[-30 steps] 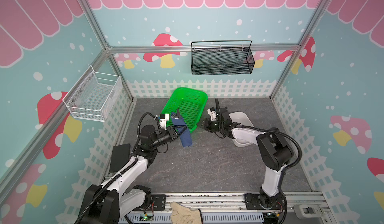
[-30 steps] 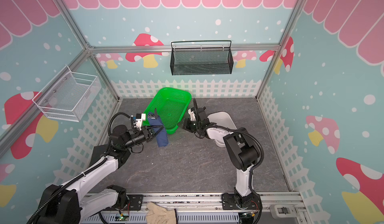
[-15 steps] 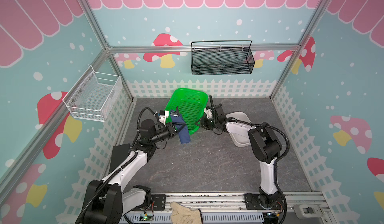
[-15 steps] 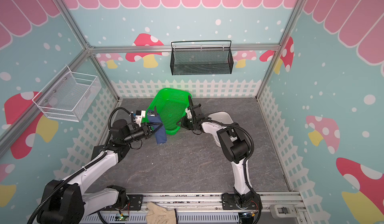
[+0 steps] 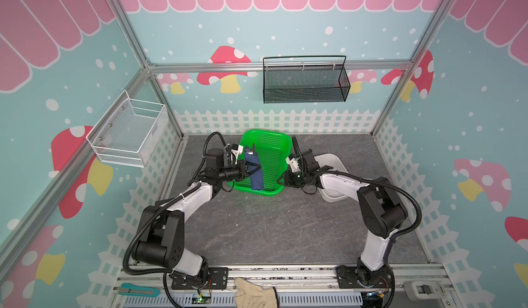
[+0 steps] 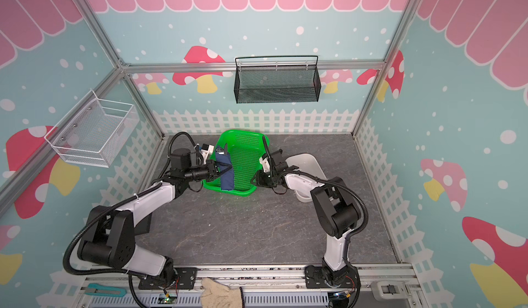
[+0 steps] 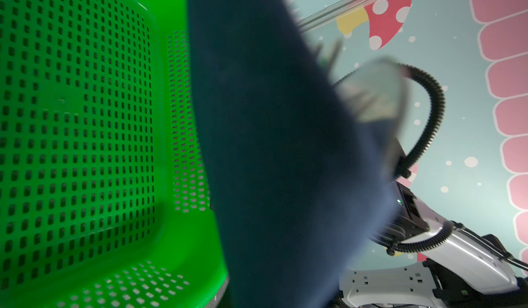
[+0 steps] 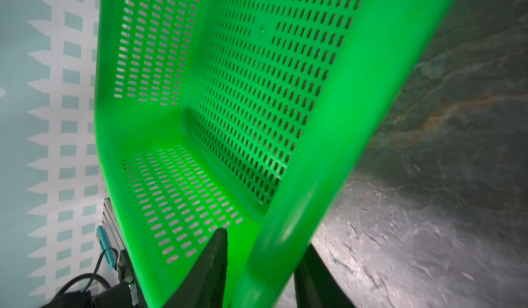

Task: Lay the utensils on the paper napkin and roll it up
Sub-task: 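Carry the napkin bundle with the left gripper over the green basket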

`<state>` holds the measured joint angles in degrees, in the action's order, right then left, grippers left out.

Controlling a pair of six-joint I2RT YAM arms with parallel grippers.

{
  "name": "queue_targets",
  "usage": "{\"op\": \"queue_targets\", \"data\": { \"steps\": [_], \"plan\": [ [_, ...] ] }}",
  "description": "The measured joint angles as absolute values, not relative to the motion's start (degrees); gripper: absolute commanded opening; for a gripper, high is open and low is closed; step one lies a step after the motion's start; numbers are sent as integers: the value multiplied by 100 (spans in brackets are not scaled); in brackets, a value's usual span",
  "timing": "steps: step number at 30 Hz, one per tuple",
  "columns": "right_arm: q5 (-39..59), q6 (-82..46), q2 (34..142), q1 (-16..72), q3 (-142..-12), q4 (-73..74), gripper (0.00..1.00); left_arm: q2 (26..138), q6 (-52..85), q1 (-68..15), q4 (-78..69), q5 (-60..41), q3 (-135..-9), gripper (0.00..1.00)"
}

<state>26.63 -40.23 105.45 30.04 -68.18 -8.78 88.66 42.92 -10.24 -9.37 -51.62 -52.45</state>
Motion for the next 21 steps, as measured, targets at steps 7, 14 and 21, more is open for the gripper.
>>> {"op": "queue_targets", "data": {
  "steps": [7, 14, 21],
  "plan": [
    [2646, -3900, 10123, 3004, -6661, -987, 48, 9922, 3822, -1026, -615, -5317, -6160, 0],
    [2344, -3929, 9288, 3004, -6265, -987, 49, 10855, 3409, -1044, -250, -5468, -7070, 0],
    [1885, -4038, 8318, 3004, -5680, -982, 49, 11893, 3015, -1243, 333, -5511, -8143, 0]
  ]
}}
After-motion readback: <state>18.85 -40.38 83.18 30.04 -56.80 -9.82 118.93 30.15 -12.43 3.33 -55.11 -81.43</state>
